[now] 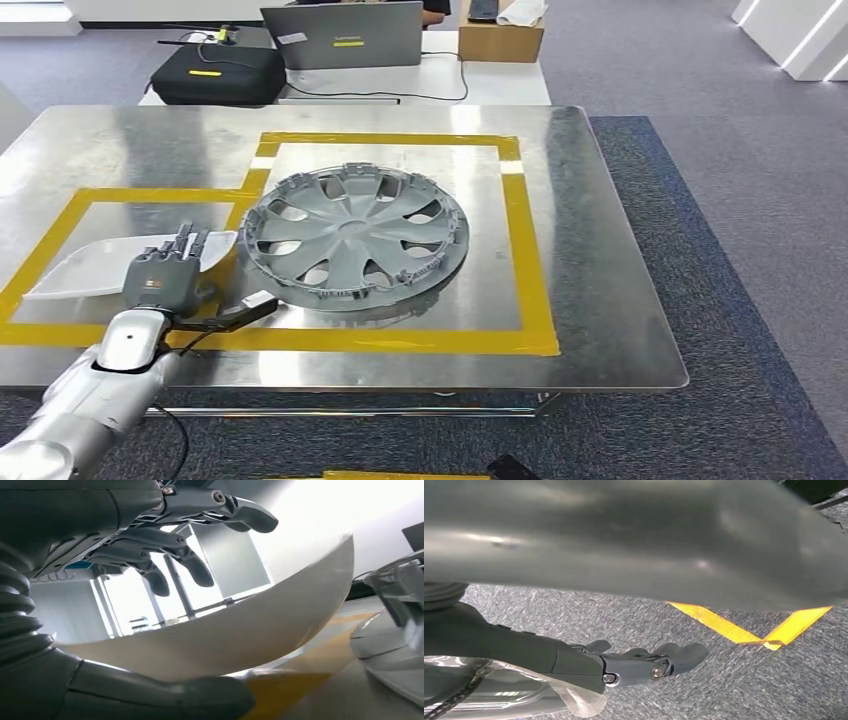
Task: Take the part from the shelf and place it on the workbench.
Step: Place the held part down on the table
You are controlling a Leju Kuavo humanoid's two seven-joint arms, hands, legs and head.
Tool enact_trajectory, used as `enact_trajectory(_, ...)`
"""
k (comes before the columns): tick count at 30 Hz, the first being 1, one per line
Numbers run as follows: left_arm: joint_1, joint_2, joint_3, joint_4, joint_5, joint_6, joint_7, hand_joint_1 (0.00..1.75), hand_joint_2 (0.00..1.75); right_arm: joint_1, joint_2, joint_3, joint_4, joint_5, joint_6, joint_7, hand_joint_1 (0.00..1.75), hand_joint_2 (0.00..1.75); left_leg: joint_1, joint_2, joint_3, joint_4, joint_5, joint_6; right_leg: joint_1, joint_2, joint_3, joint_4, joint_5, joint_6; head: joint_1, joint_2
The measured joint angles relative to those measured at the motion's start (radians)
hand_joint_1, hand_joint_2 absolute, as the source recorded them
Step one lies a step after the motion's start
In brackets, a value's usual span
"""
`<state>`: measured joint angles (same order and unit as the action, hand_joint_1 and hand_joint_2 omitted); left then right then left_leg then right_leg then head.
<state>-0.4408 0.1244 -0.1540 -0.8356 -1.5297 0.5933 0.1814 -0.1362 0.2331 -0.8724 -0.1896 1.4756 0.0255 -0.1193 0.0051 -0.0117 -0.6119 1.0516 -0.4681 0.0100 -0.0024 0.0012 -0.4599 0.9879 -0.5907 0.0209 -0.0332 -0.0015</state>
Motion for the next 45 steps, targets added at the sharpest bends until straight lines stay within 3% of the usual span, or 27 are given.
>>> enact_trajectory(7, 0.046, -0.016, -0.012, -0.063, 0.002, 0.029, -0.024, 0.00, 0.00, 0.006, 0.000, 0.000, 0.000, -0.024, -0.010, -0.003, 0.00, 0.00, 0.000, 0.000, 0.000, -0.001, 0.000, 0.000, 0.000, 0.000, 0.000, 0.000, 0.000, 0.000, 0.000, 0.000)
enact_trajectory(10, 0.135, -0.026, -0.025, -0.203, 0.011, 0.069, -0.046, 0.00, 0.00, 0.015, 0.000, 0.000, 0.000, -0.051, -0.025, -0.013, 0.00, 0.00, -0.001, 0.002, 0.000, -0.001, 0.000, 0.000, 0.000, 0.002, 0.004, 0.000, 0.000, 0.000, 0.000, 0.000)
enact_trajectory(16, 0.397, -0.047, -0.065, -0.605, 0.037, 0.107, -0.105, 0.00, 0.00, 0.051, 0.001, -0.003, 0.000, -0.087, -0.050, -0.035, 0.00, 0.00, -0.005, 0.003, -0.001, 0.004, -0.006, 0.005, -0.005, 0.003, 0.000, -0.007, -0.001, 0.004, 0.000, 0.000)
enact_trajectory(22, 0.444, -0.056, -0.068, -0.683, 0.064, 0.107, -0.149, 0.00, 0.00, 0.053, 0.003, -0.004, 0.000, -0.093, -0.052, -0.037, 0.00, 0.00, -0.009, 0.003, 0.001, 0.003, -0.007, 0.016, -0.008, 0.003, 0.003, -0.015, 0.003, 0.012, 0.000, 0.000)
enact_trajectory(24, 0.569, -0.126, -0.050, -0.856, 0.238, 0.108, -0.446, 0.00, 0.00, 0.059, 0.004, -0.012, 0.000, -0.106, -0.058, -0.043, 0.00, 0.00, -0.004, 0.010, 0.016, -0.036, 0.012, 0.029, -0.009, 0.004, -0.039, 0.078, -0.056, 0.022, 0.001, 0.000)
enact_trajectory(26, 0.718, -0.219, -0.024, -1.032, 0.444, 0.110, -0.788, 0.00, 0.00, 0.067, 0.003, -0.023, 0.000, -0.118, -0.062, -0.050, 0.00, 0.00, 0.003, 0.017, 0.028, -0.068, 0.031, 0.035, -0.014, 0.003, -0.106, 0.218, -0.125, 0.034, 0.004, 0.000)
enact_trajectory(27, 0.755, -0.243, -0.017, -1.064, 0.490, 0.110, -0.842, 0.00, 0.00, 0.070, 0.002, -0.025, 0.000, -0.119, -0.062, -0.051, 0.00, 0.00, 0.005, 0.017, 0.026, -0.067, 0.032, 0.033, -0.019, 0.003, -0.118, 0.239, -0.121, 0.039, 0.004, 0.000)
enact_trajectory(28, 0.783, -0.259, -0.014, -1.091, 0.528, 0.110, -0.865, 0.00, 0.00, 0.072, 0.000, -0.027, 0.000, -0.121, -0.062, -0.052, 0.00, 0.00, 0.008, 0.016, 0.024, -0.065, 0.032, 0.028, -0.024, 0.002, -0.111, 0.218, -0.096, 0.045, 0.004, 0.000)
enact_trajectory(30, 0.819, -0.282, -0.012, -1.136, 0.595, 0.109, -0.872, 0.00, 0.00, 0.072, -0.003, -0.030, 0.000, -0.126, -0.063, -0.055, 0.00, 0.00, 0.015, 0.011, 0.017, -0.051, 0.032, 0.013, -0.037, 0.001, -0.057, 0.097, -0.024, 0.061, 0.005, 0.000)
enact_trajectory(31, 0.832, -0.291, -0.012, -1.156, 0.619, 0.109, -0.873, 0.00, 0.00, 0.071, -0.003, -0.030, 0.000, -0.128, -0.063, -0.057, 0.00, 0.00, 0.016, 0.008, 0.011, -0.040, 0.030, 0.002, -0.041, 0.005, -0.036, 0.046, 0.002, 0.062, 0.008, 0.000)
enact_trajectory(33, 0.853, -0.305, -0.012, -1.188, 0.645, 0.109, -0.873, 0.00, 0.00, 0.070, -0.003, -0.032, 0.001, -0.130, -0.064, -0.061, 0.00, 0.00, 0.014, 0.004, 0.003, -0.024, 0.031, -0.015, -0.043, 0.011, -0.027, 0.013, 0.017, 0.050, 0.009, 0.000)
enact_trajectory(36, 0.874, -0.316, -0.012, -1.217, 0.651, 0.109, -0.873, 0.00, 0.00, 0.069, -0.003, -0.035, 0.001, -0.132, -0.064, -0.062, 0.00, 0.00, 0.018, 0.003, -0.004, -0.018, 0.027, -0.030, -0.038, 0.009, -0.044, 0.027, 0.031, 0.016, 0.005, 0.000)
enact_trajectory(38, 0.881, -0.320, -0.011, -1.229, 0.652, 0.108, -0.873, 0.00, 0.00, 0.069, -0.003, -0.035, 0.002, -0.132, -0.064, -0.062, 0.00, 0.00, 0.020, 0.005, -0.029, 0.049, -0.037, -0.035, -0.035, 0.003, -0.058, 0.027, 0.045, 0.000, 0.003, 0.000)
enact_trajectory(40, 0.884, -0.322, -0.011, -1.236, 0.652, 0.108, -0.873, 0.00, 0.00, 0.070, -0.003, -0.038, 0.002, -0.132, -0.064, -0.063, 0.00, 0.00, 0.020, 0.007, -0.068, 0.181, -0.126, -0.036, -0.029, -0.003, -0.073, 0.028, 0.062, -0.010, 0.001, 0.000)
enact_trajectory(41, 0.886, -0.323, -0.011, -1.238, 0.653, 0.108, -0.873, 0.00, 0.00, 0.070, -0.003, -0.039, 0.002, -0.132, -0.064, -0.063, 0.00, 0.00, 0.020, 0.007, -0.079, 0.236, -0.155, -0.035, -0.025, -0.006, -0.082, 0.029, 0.070, -0.013, 0.001, 0.000)
enact_trajectory(42, 0.887, -0.323, -0.010, -1.239, 0.653, 0.108, -0.873, 0.00, 0.00, 0.070, -0.004, -0.041, 0.001, -0.132, -0.064, -0.063, 0.00, 0.00, 0.019, 0.007, -0.073, 0.259, -0.166, -0.031, -0.021, -0.008, -0.092, 0.029, 0.077, -0.014, 0.001, 0.000)
enact_trajectory(43, 0.888, -0.323, -0.010, -1.240, 0.654, 0.108, -0.873, 0.00, 0.00, 0.070, -0.004, -0.042, 0.001, -0.132, -0.064, -0.063, 0.00, 0.00, 0.017, 0.007, -0.049, 0.244, -0.159, -0.025, -0.017, -0.009, -0.101, 0.030, 0.084, -0.014, 0.001, 0.000)
enact_trajectory(45, 0.890, -0.324, -0.010, -1.243, 0.661, 0.108, -0.873, 0.00, 0.00, 0.068, -0.004, -0.044, 0.001, -0.132, -0.064, -0.063, 0.00, 0.00, 0.008, 0.007, 0.047, 0.110, -0.112, -0.005, -0.012, -0.008, -0.115, 0.029, 0.097, -0.015, 0.001, 0.000)
